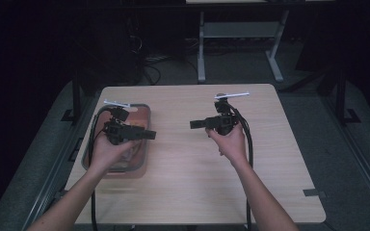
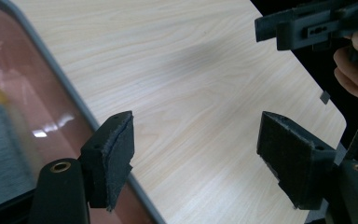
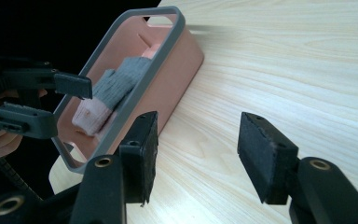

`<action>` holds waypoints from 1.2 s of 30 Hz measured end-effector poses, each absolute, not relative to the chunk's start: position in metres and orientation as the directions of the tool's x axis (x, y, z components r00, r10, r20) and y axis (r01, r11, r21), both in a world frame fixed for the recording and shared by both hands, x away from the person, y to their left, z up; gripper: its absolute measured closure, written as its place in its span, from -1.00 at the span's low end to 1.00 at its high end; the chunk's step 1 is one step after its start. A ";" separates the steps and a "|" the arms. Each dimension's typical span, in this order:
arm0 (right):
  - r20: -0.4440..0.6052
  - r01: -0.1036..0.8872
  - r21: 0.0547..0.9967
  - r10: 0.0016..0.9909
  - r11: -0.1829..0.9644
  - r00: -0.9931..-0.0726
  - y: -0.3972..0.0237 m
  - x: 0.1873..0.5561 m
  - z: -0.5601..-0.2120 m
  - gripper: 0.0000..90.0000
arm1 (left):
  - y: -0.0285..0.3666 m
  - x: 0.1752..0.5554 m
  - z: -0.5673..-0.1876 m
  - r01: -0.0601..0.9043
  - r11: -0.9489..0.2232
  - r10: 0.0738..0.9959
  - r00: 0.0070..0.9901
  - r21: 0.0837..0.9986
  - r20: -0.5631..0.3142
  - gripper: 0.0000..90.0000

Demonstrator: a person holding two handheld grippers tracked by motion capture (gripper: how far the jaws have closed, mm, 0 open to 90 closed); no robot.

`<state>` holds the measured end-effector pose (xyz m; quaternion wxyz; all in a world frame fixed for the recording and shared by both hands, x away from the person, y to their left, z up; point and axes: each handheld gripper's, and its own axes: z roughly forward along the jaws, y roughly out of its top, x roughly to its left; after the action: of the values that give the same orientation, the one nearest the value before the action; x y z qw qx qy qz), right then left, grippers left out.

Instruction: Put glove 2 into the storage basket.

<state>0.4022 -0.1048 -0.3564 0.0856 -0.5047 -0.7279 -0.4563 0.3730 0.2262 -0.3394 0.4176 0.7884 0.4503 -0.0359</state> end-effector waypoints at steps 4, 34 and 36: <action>0.585 0.815 0.576 0.662 0.066 -0.468 -0.113 0.401 -0.359 0.04 | 0.219 0.372 -0.340 0.736 -0.256 0.673 0.601 0.627 -0.432 -0.41; 0.589 0.832 0.554 0.705 0.003 -0.394 -0.169 0.388 -0.375 -0.11 | 0.175 0.362 -0.344 0.711 -0.298 0.615 0.653 0.636 -0.442 -0.61; 0.590 0.833 0.554 0.707 -0.004 -0.389 -0.173 0.386 -0.375 -0.12 | 0.173 0.361 -0.344 0.713 -0.297 0.612 0.653 0.635 -0.446 -0.61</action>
<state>0.3862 -0.1728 -0.3751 0.0697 -0.5482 -0.7023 -0.4489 0.3609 0.1726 -0.3443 0.4260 0.8031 0.4124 -0.0592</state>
